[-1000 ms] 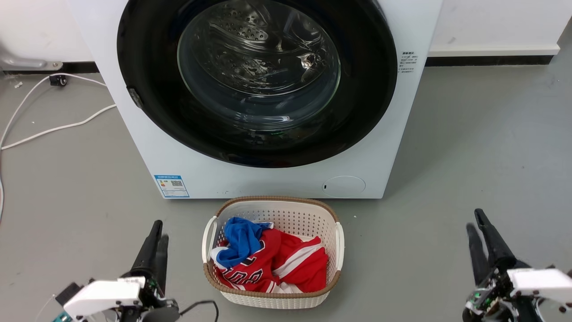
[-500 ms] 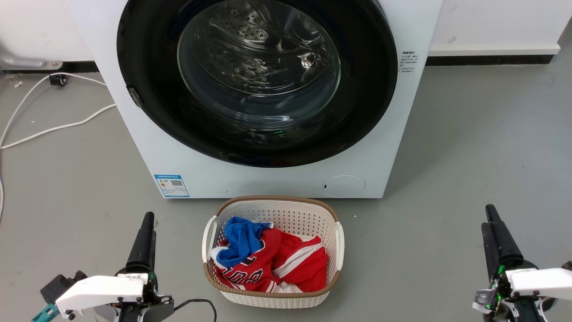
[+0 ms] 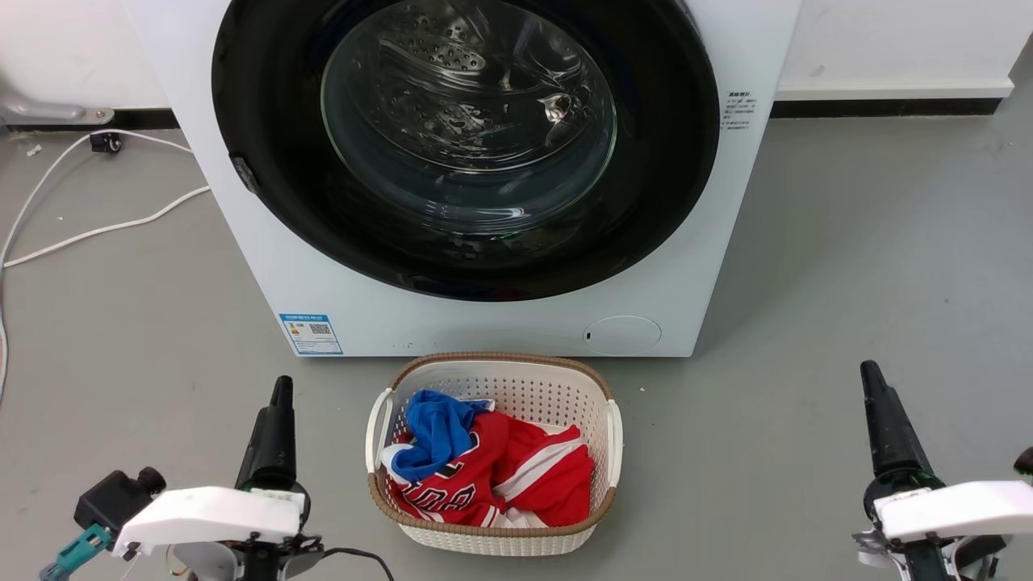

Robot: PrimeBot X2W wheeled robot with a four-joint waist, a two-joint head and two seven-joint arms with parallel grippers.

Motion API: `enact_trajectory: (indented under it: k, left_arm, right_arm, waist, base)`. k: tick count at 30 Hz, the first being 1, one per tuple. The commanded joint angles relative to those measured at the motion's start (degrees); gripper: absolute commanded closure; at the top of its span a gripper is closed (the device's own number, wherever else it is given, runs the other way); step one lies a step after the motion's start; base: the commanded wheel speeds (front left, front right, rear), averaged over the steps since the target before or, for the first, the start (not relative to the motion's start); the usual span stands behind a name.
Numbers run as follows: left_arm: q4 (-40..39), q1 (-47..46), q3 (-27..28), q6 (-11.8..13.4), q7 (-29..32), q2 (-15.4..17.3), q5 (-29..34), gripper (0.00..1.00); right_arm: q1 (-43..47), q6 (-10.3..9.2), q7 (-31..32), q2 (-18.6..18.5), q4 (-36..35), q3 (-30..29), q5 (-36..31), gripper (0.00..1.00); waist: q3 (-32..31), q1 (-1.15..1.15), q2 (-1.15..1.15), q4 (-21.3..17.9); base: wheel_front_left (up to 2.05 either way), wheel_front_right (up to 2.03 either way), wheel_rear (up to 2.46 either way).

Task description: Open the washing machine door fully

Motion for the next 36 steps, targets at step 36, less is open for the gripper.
enact_trajectory:
  k: [36]
  left_arm:
    - [-5.7,2.6,-8.9,6.2,-7.1,2.9,33.3,0.00]
  right_arm:
    - [4.1,0.09,-7.0,0.0,-8.5,1.3,-36.8,0.00]
  waist:
    - [-0.1,0.00,0.00,0.3]
  base:
    - [0.00,0.00,0.00]
